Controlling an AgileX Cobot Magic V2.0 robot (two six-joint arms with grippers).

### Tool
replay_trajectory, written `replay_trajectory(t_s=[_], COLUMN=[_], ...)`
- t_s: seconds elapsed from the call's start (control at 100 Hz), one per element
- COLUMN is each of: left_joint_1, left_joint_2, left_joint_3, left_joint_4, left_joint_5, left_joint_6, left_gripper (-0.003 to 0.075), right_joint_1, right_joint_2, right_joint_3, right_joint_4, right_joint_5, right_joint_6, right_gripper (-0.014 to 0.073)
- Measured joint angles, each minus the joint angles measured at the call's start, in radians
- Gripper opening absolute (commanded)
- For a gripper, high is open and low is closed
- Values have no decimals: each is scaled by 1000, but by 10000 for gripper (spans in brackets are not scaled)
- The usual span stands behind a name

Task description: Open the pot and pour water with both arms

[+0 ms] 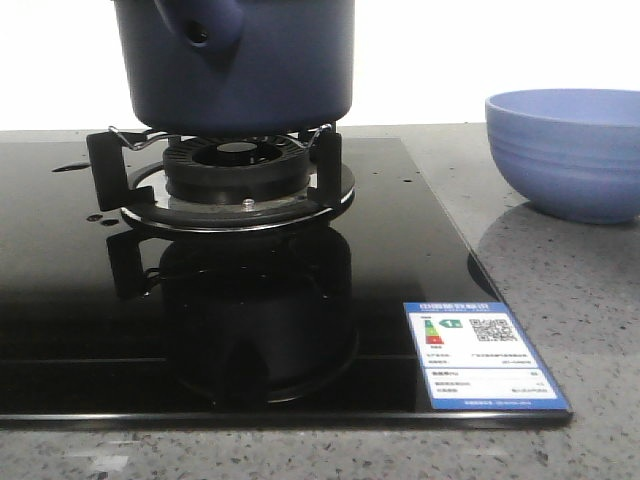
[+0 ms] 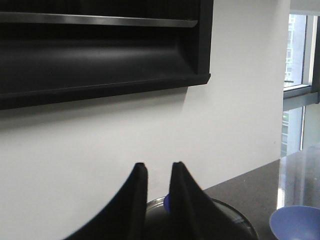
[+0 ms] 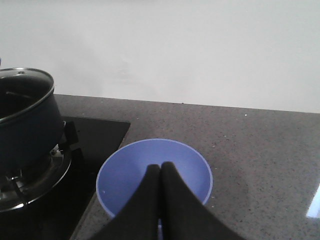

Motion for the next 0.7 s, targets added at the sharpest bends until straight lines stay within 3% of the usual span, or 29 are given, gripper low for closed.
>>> replay_trajectory(t_s=[0.17,0.38,0.7], left_joint_1=[0,0,0], left_joint_2=[-295,-526,-644], left_joint_3=[207,430,567], left_joint_4=[24,43,39], left_joint_5=[-21,-108,-244], left_joint_6=[-4,-97,-112], left_gripper=[-20,-20,-20], right_joint_1=[61,123,133], right_joint_2=[-103,-213,-297], right_joint_3=[138,243,272], right_joint_4=[0,4,10], right_joint_5=[-69,-149,-211], right_joint_6=[-14,-14,-14], right_gripper=[-65,-65,-64])
